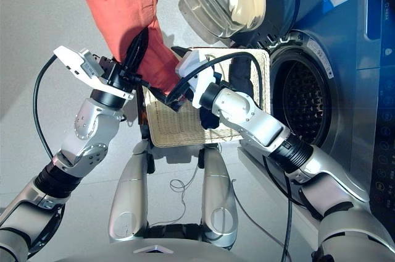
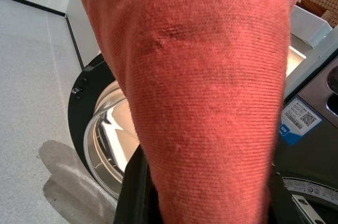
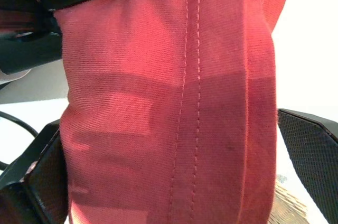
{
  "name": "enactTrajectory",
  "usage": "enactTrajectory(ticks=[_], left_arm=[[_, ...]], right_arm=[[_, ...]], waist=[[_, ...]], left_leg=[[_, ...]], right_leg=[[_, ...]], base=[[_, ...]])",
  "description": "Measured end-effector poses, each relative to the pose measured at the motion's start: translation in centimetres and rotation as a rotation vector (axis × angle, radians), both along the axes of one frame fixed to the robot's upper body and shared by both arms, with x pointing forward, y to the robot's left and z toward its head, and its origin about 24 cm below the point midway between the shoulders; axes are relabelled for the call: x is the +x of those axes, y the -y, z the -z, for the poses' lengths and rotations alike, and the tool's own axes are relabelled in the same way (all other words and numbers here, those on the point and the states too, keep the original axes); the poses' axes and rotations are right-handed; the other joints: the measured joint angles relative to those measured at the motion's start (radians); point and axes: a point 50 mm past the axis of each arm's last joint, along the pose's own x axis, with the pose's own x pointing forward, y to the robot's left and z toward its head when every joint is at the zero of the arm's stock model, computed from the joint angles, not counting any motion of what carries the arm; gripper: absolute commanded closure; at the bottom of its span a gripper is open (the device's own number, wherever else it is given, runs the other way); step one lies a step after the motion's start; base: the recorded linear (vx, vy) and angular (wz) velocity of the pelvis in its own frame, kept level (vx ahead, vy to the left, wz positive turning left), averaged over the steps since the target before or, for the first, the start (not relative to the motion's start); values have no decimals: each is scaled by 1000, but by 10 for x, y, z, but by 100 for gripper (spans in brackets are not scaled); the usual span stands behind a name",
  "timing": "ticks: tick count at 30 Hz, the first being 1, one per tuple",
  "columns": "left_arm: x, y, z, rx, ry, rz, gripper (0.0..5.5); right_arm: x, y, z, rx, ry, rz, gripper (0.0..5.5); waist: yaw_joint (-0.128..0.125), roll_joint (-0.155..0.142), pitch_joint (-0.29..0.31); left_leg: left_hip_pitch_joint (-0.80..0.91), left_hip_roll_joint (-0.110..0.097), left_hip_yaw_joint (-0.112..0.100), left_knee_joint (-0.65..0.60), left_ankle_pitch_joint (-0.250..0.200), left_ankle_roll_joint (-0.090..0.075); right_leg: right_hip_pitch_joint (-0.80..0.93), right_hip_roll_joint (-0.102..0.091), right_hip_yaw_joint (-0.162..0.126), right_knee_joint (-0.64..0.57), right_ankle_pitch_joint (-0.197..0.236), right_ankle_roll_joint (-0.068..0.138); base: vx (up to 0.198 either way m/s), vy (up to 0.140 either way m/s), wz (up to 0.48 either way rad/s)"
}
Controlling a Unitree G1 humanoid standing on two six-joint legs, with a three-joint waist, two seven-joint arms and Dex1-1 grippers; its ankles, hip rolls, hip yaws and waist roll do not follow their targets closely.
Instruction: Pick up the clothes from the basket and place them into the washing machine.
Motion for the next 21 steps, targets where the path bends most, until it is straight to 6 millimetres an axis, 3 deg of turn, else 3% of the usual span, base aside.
enactTrajectory(ticks=[17,18,19,20,21], left_arm=[[0,0,0,0,-1,1,550],[0,0,0,0,-1,1,550],[0,0,0,0,0,1,550],[0,0,0,-2,-1,2,550],[0,0,-1,-2,2,2,550]], right_arm=[[0,-1,-1,1,2,-1,0],[0,-1,-1,1,3,-2,198],[0,-1,-1,0,3,-2,300],[0,-2,0,2,2,-6,330],[-1,-3,0,4,0,-11,423]], waist=[[0,0,0],[0,0,0],[0,0,0],[-1,0,0],[-1,0,0]], left_leg=[[0,0,0,0,0,0],[-1,0,0,0,0,0],[-1,0,0,0,0,0],[-1,0,0,1,0,0],[-1,0,0,1,0,0]], right_leg=[[0,0,0,0,0,0],[0,0,0,0,0,0],[0,0,0,0,0,0],[0,0,0,0,0,0],[0,0,0,1,0,0]], base=[[0,0,0],[0,0,0],[0,0,0],[0,0,0],[0,0,0]])
